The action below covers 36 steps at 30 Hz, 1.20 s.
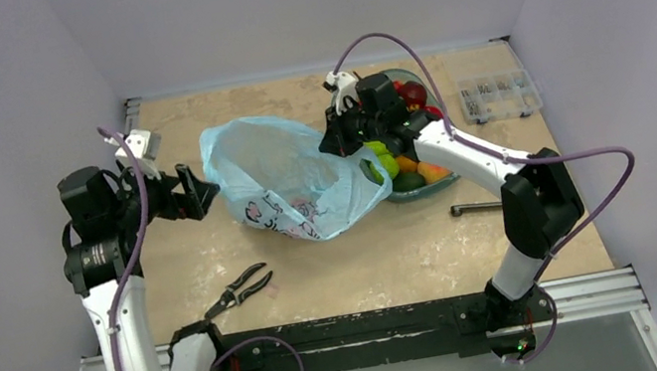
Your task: Place the fake fruits into the plastic bag and tie a complex knot
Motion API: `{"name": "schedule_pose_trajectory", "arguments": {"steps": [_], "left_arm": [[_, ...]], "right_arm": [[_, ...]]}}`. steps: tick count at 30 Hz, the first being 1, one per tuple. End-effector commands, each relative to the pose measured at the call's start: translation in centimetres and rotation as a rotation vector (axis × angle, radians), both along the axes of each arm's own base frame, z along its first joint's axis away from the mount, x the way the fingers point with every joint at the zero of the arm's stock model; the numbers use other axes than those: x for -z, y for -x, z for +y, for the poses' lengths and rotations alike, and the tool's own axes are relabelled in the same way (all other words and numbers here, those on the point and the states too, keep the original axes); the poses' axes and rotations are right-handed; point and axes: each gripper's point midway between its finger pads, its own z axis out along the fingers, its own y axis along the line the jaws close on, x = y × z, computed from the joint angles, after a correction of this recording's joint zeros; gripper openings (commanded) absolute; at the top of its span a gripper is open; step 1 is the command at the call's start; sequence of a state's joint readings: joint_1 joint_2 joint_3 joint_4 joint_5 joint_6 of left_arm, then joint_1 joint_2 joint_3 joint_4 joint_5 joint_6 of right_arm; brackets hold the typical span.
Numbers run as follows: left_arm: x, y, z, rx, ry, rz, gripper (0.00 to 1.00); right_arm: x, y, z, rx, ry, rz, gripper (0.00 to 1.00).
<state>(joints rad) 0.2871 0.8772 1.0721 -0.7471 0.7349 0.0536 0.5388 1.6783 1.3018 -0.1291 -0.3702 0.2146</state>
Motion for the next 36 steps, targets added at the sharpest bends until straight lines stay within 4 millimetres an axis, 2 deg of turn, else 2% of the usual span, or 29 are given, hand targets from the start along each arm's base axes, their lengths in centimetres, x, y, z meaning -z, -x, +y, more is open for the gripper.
{"name": "schedule_pose_trajectory", "arguments": {"steps": [1, 5, 8, 10, 13, 15, 18, 20, 24, 27, 29, 32, 34, 35, 36], "left_arm": [[-6.2, 0.6, -0.3, -0.021, -0.122, -0.183, 1.0], [-9.3, 0.2, -1.3, -0.017, -0.164, -0.232, 1.0], [-9.9, -1.2, -1.8, 0.001, -0.273, -0.239, 1.0], [-8.5, -2.7, -0.9, -0.061, -0.368, -0.163, 1.0], [-5.3, -3.3, -0.4, -0.094, -0.466, -0.041, 1.0], [-4.2, -2.5, -1.5, -0.054, -0.441, -0.01, 1.0], [-4.8, -0.6, -4.5, 0.048, -0.293, -0.079, 1.0], [-5.0, 0.7, -6.0, 0.109, -0.266, -0.109, 1.0], [-1.8, 0.6, -5.3, 0.092, -0.368, -0.005, 1.0], [1.7, -0.2, -2.7, -0.01, -0.497, 0.115, 1.0], [3.8, 0.4, -1.3, -0.055, -0.557, 0.217, 1.0], [5.7, 1.3, -1.3, -0.078, -0.533, 0.284, 1.0], [6.2, 1.7, -2.2, -0.061, -0.477, 0.297, 1.0], [6.3, 1.8, -2.9, -0.045, -0.438, 0.306, 0.93], [6.2, 2.0, -3.9, -0.003, -0.387, 0.317, 0.77]], "right_arm": [[-6.3, 0.6, 1.4, -0.037, -0.071, -0.132, 0.0], [-6.8, 0.8, 1.8, -0.04, -0.077, -0.137, 0.0], [-7.1, 1.0, 2.3, -0.048, -0.082, -0.142, 0.0], [-7.3, 1.0, 2.5, -0.05, -0.083, -0.143, 0.0], [-7.3, 0.9, 2.5, -0.047, -0.082, -0.145, 0.0], [-7.3, 0.9, 2.5, -0.04, -0.078, -0.146, 0.0], [-7.2, 0.9, 2.5, -0.038, -0.075, -0.141, 0.0], [-7.1, 0.9, 2.6, -0.039, -0.074, -0.136, 0.0], [-6.8, 0.8, 2.6, -0.038, -0.064, -0.121, 0.0], [-6.8, 0.8, 2.6, -0.036, -0.06, -0.114, 0.0], [-6.6, 0.9, 2.6, -0.039, -0.056, -0.104, 0.0], [-6.2, 1.5, 2.8, -0.053, -0.062, -0.068, 0.0], [-5.6, 1.8, 2.8, -0.063, -0.058, -0.049, 0.0], [-5.4, 1.9, 2.8, -0.068, -0.058, -0.044, 0.0], [-5.1, 1.8, 2.9, -0.073, -0.053, -0.043, 0.0]]}}
